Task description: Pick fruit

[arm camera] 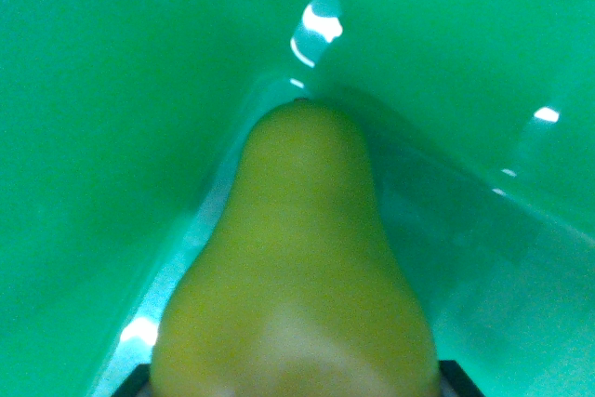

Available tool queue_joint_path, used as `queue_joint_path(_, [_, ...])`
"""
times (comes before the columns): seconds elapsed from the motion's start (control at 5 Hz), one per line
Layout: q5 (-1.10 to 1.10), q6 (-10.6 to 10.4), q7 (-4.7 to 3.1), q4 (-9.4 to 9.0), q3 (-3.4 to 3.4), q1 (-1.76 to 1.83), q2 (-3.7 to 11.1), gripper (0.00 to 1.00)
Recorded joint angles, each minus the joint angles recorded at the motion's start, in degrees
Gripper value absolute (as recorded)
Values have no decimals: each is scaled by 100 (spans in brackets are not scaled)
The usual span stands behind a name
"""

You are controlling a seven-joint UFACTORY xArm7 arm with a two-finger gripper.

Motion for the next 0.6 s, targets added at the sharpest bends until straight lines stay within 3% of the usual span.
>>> queue_joint_path(0.6, [11,180,-5,92,4,-4,-89,100])
